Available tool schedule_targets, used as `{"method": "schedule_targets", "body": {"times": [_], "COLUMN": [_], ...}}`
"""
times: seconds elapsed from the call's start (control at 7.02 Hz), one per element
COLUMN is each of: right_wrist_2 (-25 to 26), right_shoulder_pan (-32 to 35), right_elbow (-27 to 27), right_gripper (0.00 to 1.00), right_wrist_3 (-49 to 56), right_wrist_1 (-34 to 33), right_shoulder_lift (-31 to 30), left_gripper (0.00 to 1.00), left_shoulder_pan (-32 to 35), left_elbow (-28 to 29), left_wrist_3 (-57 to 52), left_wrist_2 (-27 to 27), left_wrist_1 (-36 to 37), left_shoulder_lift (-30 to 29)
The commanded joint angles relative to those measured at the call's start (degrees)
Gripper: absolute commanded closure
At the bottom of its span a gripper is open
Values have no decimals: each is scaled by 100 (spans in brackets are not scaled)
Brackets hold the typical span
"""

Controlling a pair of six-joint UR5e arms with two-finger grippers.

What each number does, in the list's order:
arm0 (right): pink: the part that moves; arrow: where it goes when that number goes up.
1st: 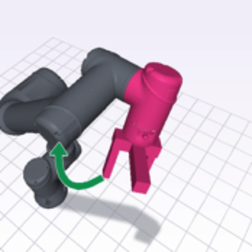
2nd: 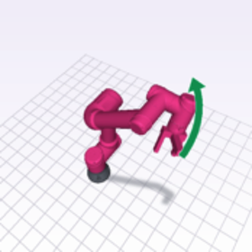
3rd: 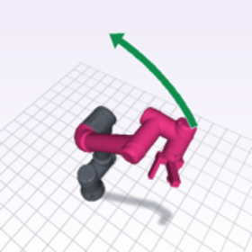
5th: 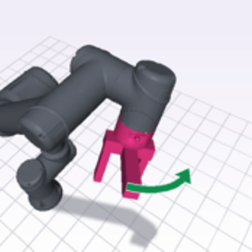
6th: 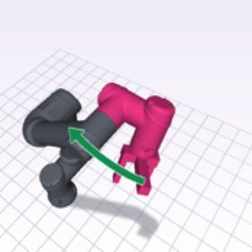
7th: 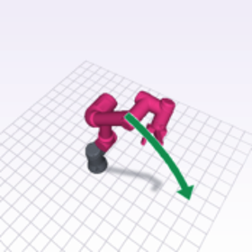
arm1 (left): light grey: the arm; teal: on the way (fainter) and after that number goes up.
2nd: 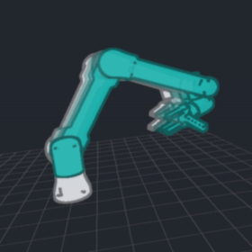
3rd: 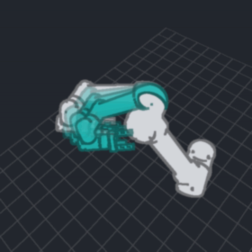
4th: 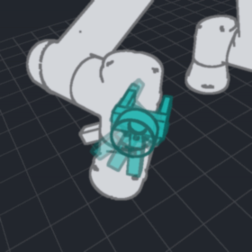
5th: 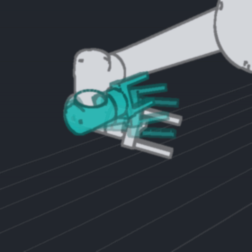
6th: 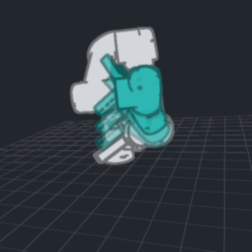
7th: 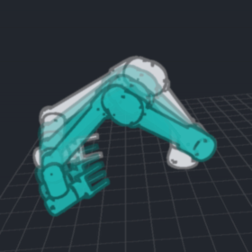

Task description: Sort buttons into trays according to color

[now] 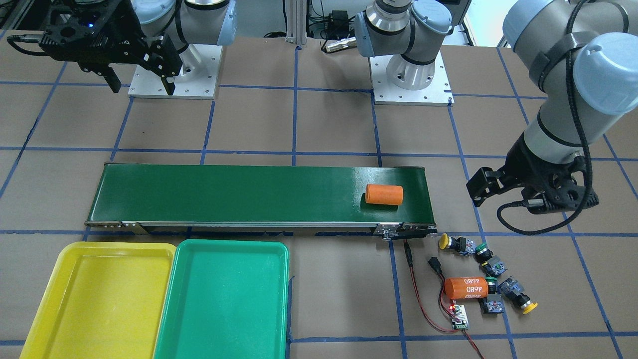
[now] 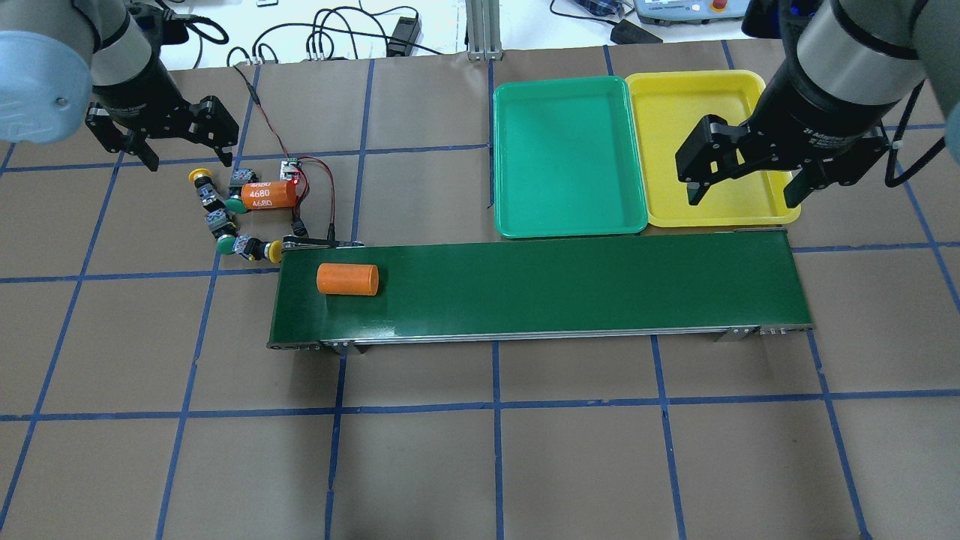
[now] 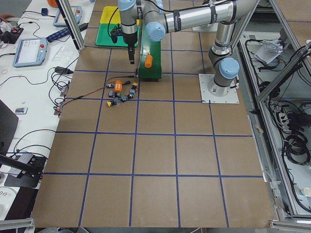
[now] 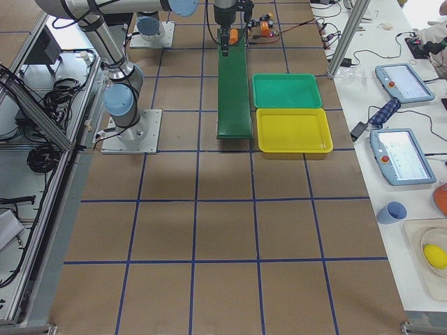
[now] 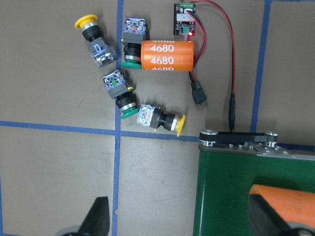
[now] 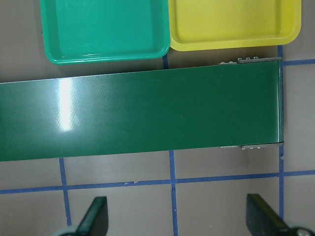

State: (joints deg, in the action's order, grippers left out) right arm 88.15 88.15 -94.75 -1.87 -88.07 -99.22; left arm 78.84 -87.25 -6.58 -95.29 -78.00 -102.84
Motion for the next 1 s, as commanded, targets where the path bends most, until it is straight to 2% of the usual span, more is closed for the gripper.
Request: {"method": "schedule_targets", "body": {"times": [0.0,0.43,0.86], "right_wrist_2": [0,0,0], "right_shoulder_pan": [0,0,0], "right_elbow": [0,0,0], "right_gripper": [0,0,0], "right_wrist_3": [-7,-7,-7], "right_wrist_1": [0,0,0], "right_shoulder_lift": [0,0,0], "left_gripper": [0,0,0], "left_shoulder_pan": [-36,-36,-36], "left_elbow": [243,252,252], "left_wrist_3": [-80,-97,-98], "left_wrist_2": [-16,-16,2], "left_wrist_1": [101,740,970], "left_shoulder_lift": [-463,-894,-1246]}}
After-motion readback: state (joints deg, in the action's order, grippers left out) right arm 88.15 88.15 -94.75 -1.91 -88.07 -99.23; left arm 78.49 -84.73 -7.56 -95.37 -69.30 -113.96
